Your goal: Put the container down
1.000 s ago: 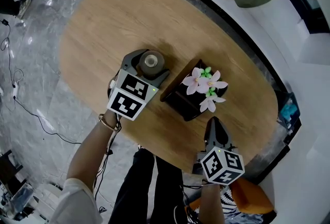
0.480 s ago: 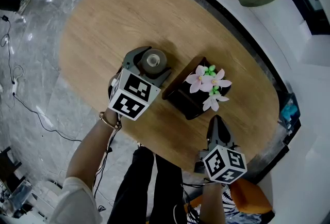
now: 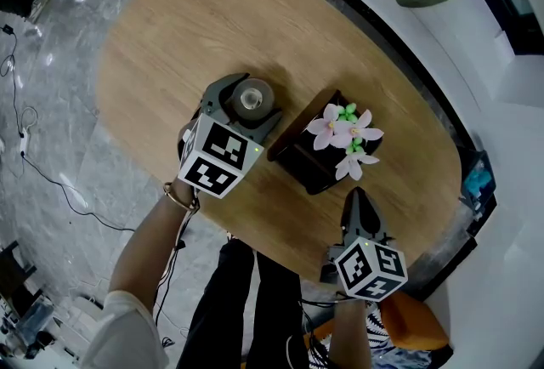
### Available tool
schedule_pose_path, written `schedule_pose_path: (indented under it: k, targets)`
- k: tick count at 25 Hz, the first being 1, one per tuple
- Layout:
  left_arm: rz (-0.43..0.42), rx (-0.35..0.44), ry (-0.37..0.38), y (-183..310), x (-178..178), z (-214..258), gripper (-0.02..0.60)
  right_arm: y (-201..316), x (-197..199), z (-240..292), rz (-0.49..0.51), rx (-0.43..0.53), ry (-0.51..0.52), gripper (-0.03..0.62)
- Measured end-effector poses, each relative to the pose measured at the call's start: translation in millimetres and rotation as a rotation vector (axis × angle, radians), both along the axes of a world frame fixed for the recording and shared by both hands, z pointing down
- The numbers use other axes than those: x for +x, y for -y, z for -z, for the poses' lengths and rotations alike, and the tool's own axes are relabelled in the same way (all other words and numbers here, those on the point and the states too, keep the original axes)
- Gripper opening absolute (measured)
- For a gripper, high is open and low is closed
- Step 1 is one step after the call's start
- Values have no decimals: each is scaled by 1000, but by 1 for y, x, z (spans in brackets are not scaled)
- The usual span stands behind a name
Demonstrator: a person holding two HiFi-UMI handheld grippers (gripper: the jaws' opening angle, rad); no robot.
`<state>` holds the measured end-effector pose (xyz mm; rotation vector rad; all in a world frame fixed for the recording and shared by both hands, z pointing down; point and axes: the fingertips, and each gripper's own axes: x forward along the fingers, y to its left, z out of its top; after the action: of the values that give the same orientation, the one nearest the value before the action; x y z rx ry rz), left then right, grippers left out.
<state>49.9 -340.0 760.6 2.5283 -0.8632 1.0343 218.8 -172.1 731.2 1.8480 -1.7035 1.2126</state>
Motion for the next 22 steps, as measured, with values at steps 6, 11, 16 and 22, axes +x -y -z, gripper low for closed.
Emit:
schedule_pose_path:
  k: [6,11,16,22]
  targets:
    - [16,18,-31,1,0,2,339,0,-1,1,3,2,1,23]
    - [46,-6,-99,2,3,6,344,-1,-6,1,12,2,4,23]
    - [96,-44,-170,2,3,10,364,-4,-8,4,20,6,0,23]
    - [149,-83,-260,-6,-4,18,383,-9,-9,11,24,12,-7,23]
